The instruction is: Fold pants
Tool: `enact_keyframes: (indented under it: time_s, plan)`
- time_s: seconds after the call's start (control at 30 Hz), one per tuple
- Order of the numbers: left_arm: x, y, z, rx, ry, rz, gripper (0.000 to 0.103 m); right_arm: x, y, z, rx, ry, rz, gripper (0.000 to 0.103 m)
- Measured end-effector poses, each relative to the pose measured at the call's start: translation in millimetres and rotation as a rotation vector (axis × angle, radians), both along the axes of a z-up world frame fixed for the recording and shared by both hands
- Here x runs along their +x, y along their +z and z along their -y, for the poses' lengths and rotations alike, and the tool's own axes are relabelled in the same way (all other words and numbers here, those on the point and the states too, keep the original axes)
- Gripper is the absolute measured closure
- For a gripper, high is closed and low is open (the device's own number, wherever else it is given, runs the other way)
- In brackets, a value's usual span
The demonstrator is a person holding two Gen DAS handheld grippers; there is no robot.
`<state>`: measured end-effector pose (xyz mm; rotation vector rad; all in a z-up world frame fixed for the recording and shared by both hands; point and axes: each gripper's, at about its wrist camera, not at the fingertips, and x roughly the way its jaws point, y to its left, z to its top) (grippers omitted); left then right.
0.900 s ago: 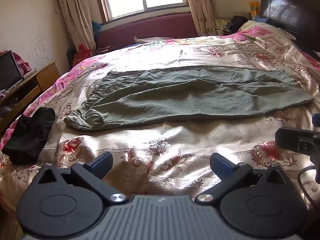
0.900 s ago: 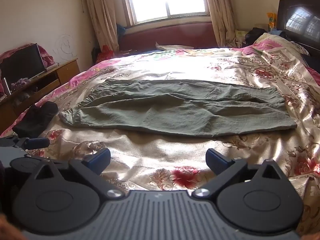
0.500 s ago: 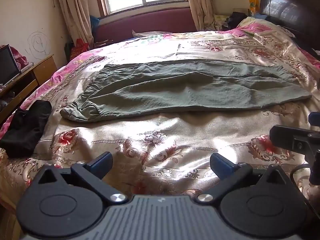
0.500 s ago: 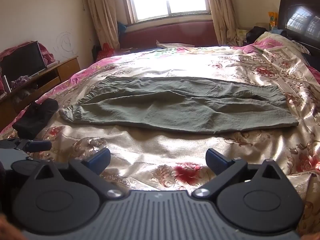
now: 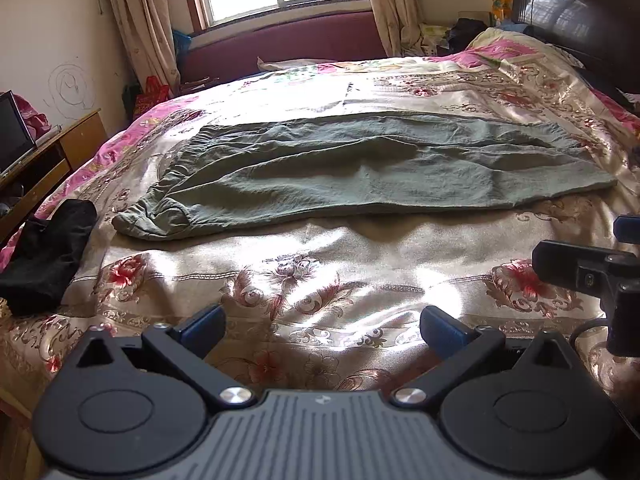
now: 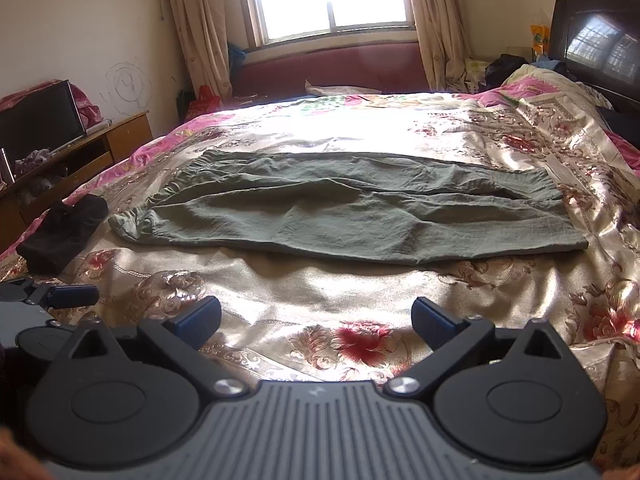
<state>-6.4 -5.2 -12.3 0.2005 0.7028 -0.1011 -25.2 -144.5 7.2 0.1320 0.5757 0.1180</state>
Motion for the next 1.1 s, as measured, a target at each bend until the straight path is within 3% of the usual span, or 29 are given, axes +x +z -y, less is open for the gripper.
enact_keyframes:
  time_s: [0.77,1.1]
  plan:
    - [-8.7,4.9,5.1,0.04,-0.005,0.055,0.0,-3.0,2.8,6.5,-0.01,-0.039,-0.002,0.002]
    - [-8.9,7.5,7.9,0.038,-0.001,0.032,0.0,-8.1,6.2,10.2,-0.007,-0.073,0.007,0.002]
